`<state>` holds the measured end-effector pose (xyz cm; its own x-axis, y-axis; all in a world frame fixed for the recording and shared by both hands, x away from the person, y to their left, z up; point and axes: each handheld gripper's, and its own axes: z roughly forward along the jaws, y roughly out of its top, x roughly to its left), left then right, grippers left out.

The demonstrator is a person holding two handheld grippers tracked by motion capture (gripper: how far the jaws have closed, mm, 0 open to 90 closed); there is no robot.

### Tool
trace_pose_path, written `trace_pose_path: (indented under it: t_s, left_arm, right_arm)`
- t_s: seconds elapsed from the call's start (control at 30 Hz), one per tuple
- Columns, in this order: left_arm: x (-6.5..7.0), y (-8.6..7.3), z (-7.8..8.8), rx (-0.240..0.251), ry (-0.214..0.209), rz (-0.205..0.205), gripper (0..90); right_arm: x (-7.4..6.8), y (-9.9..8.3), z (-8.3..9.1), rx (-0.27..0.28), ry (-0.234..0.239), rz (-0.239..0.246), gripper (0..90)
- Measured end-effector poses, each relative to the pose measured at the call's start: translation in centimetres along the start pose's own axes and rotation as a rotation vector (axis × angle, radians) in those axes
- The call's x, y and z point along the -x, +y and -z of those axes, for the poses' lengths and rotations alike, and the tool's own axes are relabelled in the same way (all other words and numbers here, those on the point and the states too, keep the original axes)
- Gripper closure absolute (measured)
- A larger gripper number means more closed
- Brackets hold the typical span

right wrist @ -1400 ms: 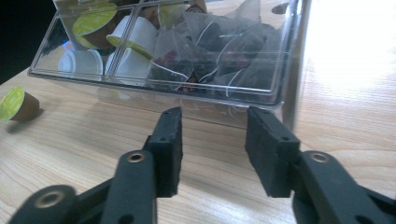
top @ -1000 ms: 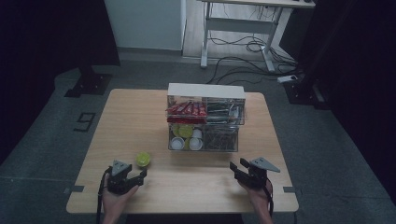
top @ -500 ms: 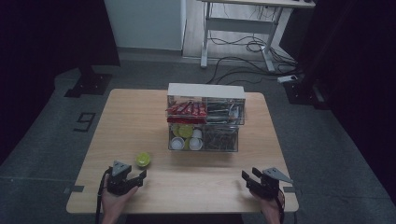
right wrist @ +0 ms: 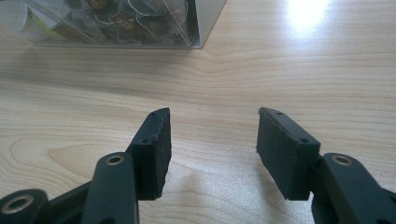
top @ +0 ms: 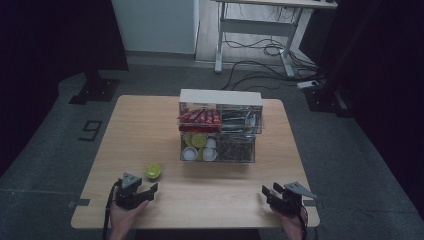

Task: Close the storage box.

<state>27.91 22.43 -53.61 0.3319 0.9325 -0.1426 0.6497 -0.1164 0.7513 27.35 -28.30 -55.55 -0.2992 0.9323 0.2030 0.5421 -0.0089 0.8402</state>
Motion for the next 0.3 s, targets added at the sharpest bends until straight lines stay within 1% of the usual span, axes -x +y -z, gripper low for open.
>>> trace_pose_path:
  t_s: [0.3]
  left_arm:
    - [-0.06, -0.03, -0.12, -0.009, -0.002, -0.003, 31.3]
  right_arm:
    - [0.01, 0.07, -0.16, -0.019, -0.005, -0.004, 44.4]
